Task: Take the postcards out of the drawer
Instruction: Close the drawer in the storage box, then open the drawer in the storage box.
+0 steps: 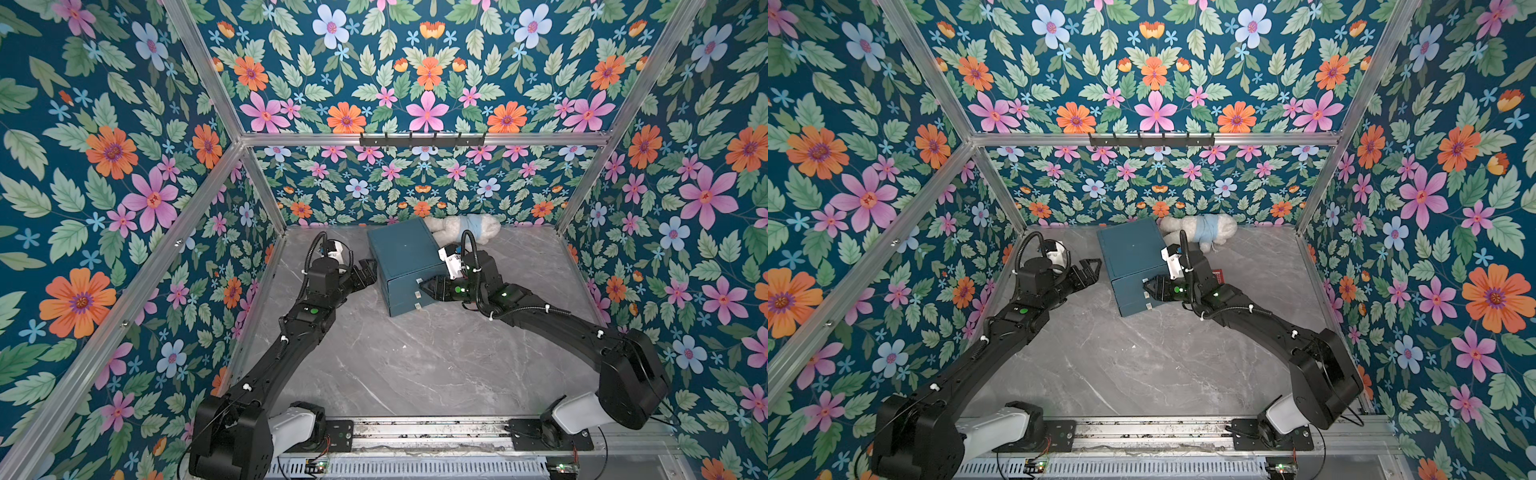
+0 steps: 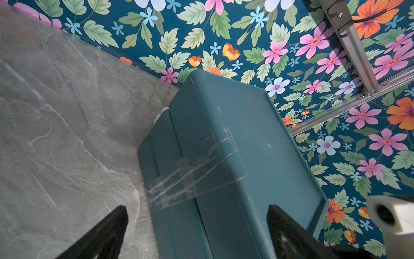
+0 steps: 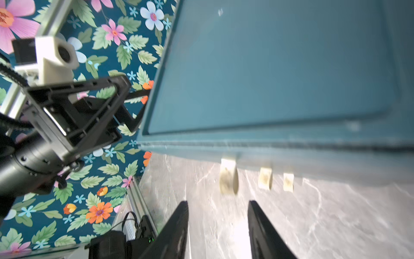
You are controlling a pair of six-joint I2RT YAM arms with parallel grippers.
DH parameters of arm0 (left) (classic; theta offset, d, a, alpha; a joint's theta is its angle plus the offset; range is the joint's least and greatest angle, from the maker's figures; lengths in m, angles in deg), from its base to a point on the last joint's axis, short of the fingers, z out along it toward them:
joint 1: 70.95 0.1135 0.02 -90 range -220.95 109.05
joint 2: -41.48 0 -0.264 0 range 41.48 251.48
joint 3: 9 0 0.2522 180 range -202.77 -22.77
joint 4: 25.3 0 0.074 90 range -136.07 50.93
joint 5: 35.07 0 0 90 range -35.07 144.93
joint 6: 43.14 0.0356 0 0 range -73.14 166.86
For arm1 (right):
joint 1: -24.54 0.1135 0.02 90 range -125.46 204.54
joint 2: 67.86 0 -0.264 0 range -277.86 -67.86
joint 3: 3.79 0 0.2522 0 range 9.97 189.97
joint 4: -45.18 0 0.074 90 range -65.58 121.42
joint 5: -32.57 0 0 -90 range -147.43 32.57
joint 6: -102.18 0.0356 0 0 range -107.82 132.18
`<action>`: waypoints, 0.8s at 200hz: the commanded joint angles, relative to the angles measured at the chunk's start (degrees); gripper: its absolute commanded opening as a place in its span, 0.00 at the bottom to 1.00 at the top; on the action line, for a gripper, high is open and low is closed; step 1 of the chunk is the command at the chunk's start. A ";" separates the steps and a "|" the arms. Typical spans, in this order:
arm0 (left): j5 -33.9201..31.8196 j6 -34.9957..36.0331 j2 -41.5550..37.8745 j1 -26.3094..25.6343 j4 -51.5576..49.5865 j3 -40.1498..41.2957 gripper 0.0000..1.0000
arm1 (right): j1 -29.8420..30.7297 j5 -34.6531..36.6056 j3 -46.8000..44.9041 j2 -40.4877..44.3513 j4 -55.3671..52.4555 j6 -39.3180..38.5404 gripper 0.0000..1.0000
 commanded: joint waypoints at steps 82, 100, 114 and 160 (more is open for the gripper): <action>0.82 -0.36 2.08 -0.03 2.08 0.03 1.00 | 0.39 -2.65 -9.36 -5.69 20.23 8.97 0.47; 0.21 0.05 1.47 0.02 1.46 0.12 1.00 | 0.45 -1.38 -8.77 -8.06 22.30 9.41 0.46; -0.33 0.39 0.97 -0.02 0.98 0.21 1.00 | 0.44 -0.72 -8.18 -9.42 23.07 9.46 0.46; -0.84 0.83 0.30 0.01 0.52 0.45 1.00 | 0.46 -0.44 -6.12 -13.37 24.69 9.93 0.43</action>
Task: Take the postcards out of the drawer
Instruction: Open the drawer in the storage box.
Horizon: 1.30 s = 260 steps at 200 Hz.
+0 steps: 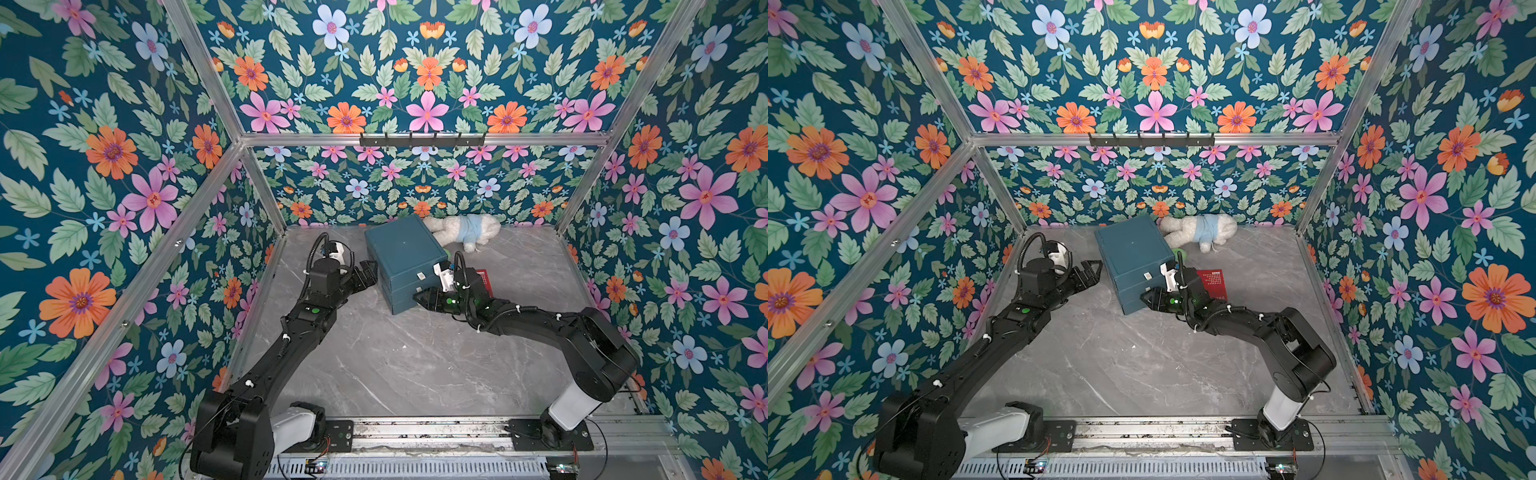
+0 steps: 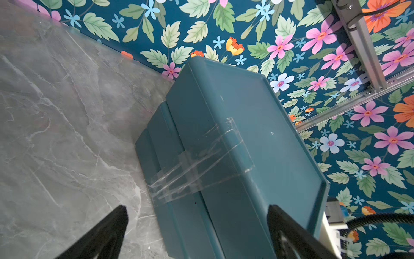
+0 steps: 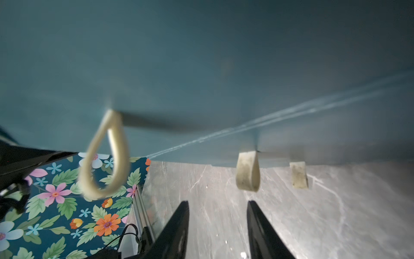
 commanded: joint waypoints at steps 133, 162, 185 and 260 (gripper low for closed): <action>-0.70 0.59 -0.72 -0.03 0.02 0.30 1.00 | -0.02 10.30 -1.70 -2.88 11.39 1.90 0.38; -1.01 0.62 -0.95 0.00 -0.07 0.55 1.00 | -0.06 11.03 -1.39 -3.20 12.51 1.59 0.37; -1.01 0.65 -0.70 -0.01 0.01 0.55 1.00 | -0.03 11.24 -0.81 -3.33 12.33 1.53 0.28; -1.05 0.68 -1.25 -0.04 -0.16 0.81 1.00 | -0.03 8.77 -1.87 -1.87 12.17 1.50 0.00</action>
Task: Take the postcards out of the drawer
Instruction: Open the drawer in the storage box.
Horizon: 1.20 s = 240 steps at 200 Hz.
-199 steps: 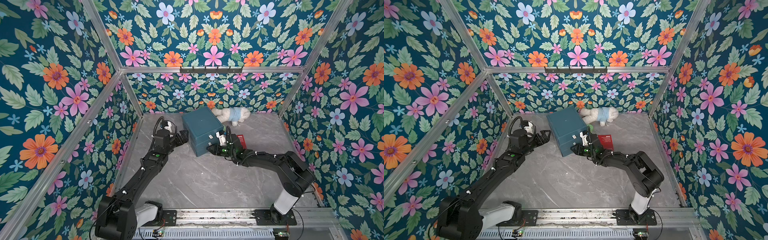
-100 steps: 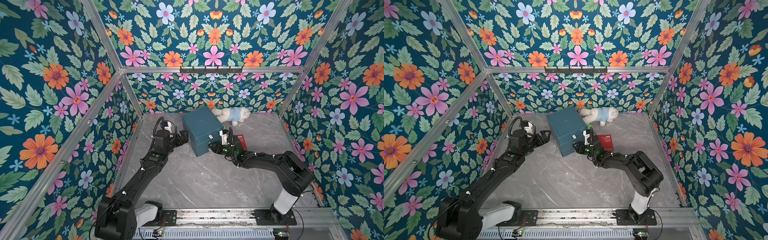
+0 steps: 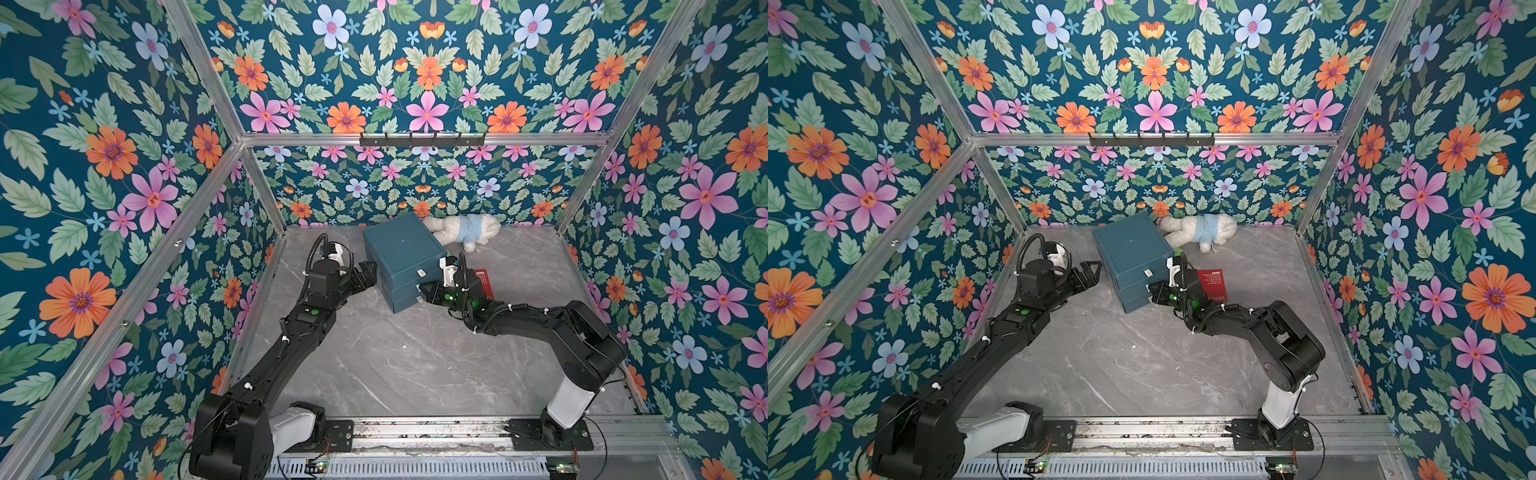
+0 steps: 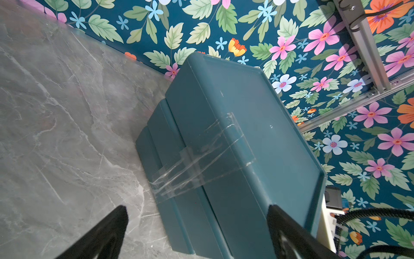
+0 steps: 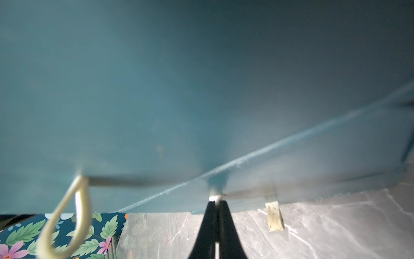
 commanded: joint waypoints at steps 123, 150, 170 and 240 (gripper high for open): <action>2.28 -1.25 1.83 -0.02 1.97 -0.93 1.00 | 0.74 -3.08 -13.62 21.00 -13.58 -1.25 0.00; 2.65 -1.85 2.34 0.02 2.53 -1.06 1.00 | 1.23 -2.86 -16.24 24.64 -16.60 -0.93 0.00; 2.69 -2.39 2.46 0.01 2.81 -0.98 1.00 | 1.56 -1.81 -18.27 27.03 -17.95 -0.32 0.00; 3.29 -2.94 2.54 -0.09 2.85 -0.80 1.00 | 1.89 -0.23 -21.78 29.59 -18.66 0.93 0.09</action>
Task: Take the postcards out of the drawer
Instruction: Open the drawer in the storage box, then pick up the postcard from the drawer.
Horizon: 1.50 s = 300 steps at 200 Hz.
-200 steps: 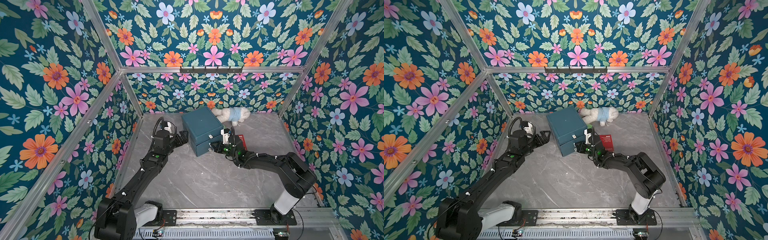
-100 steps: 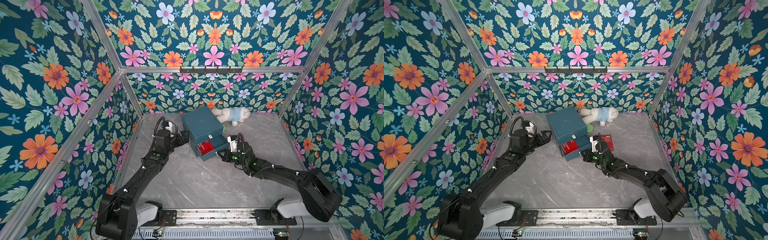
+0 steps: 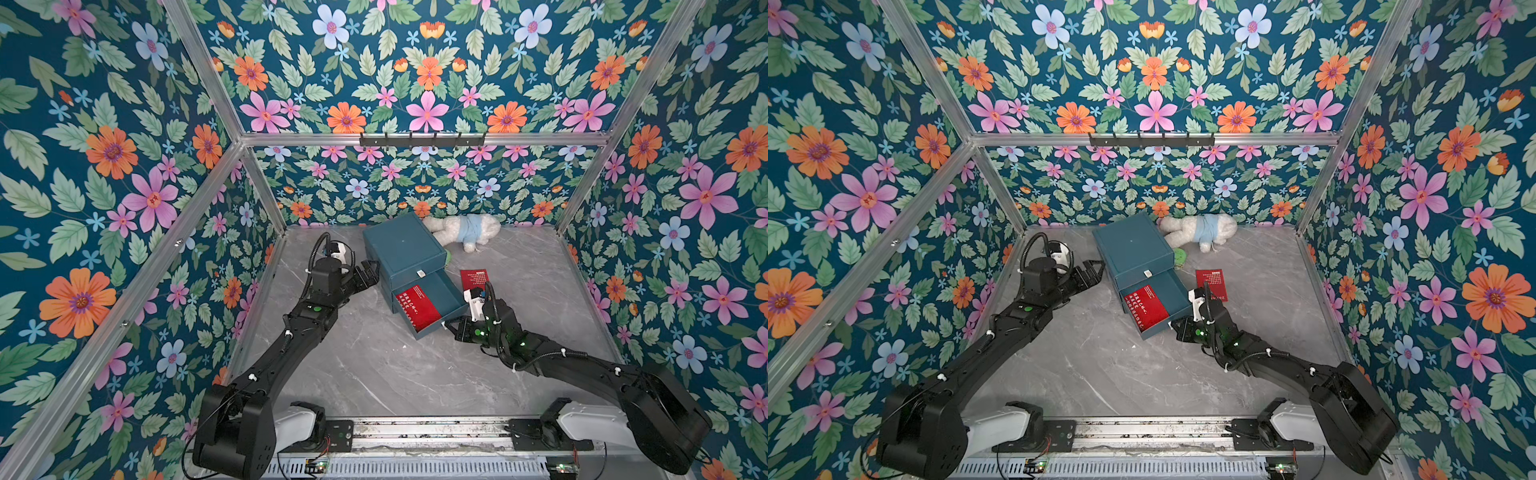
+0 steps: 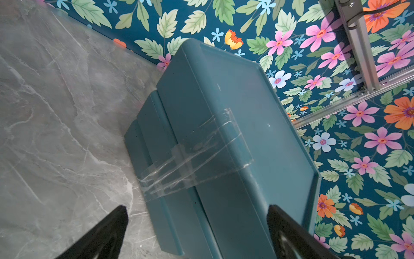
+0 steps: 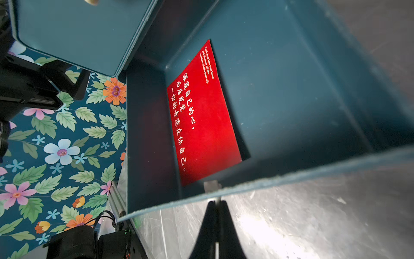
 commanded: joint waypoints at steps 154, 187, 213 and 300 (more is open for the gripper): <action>-1.33 -7.73 -5.36 -9.21 13.30 16.19 1.00 | -0.61 4.39 19.54 0.91 -20.50 -18.06 0.63; -3.60 -8.95 -3.11 -12.30 16.97 16.66 1.00 | -0.59 2.55 26.32 -6.87 -22.24 -19.68 0.62; -3.94 -9.24 -1.81 -13.50 18.83 16.79 1.00 | -0.62 2.13 29.13 -11.18 -23.44 -20.78 0.62; -4.62 -7.64 -0.43 -13.83 19.56 16.40 0.95 | -0.60 1.36 38.88 -23.20 -32.25 -24.40 0.62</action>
